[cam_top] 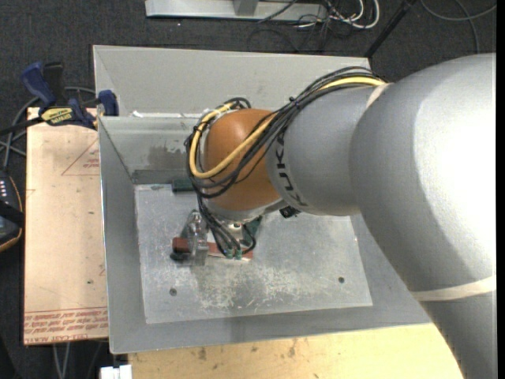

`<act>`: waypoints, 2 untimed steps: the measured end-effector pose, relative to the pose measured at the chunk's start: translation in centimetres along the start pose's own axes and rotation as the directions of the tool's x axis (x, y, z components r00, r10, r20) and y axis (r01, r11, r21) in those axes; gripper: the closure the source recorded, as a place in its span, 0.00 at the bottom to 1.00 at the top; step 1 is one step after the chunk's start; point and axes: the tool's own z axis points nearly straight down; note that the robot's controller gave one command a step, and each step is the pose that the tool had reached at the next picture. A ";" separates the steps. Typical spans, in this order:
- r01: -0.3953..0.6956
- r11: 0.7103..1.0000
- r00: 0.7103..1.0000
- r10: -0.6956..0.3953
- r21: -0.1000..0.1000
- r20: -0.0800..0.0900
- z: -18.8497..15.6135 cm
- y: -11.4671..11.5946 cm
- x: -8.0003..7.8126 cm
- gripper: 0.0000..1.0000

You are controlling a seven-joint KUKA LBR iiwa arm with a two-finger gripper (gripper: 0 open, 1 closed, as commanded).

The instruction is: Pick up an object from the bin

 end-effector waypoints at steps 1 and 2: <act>0.061 0.998 0.998 -0.061 0.003 -0.010 -1.7 0.2 3.3 1.00; 0.021 1.000 1.000 -0.021 0.000 0.000 -11.4 0.0 3.6 1.00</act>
Offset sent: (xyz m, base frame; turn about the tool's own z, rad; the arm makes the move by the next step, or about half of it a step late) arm -0.0328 0.0015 0.0162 -0.0611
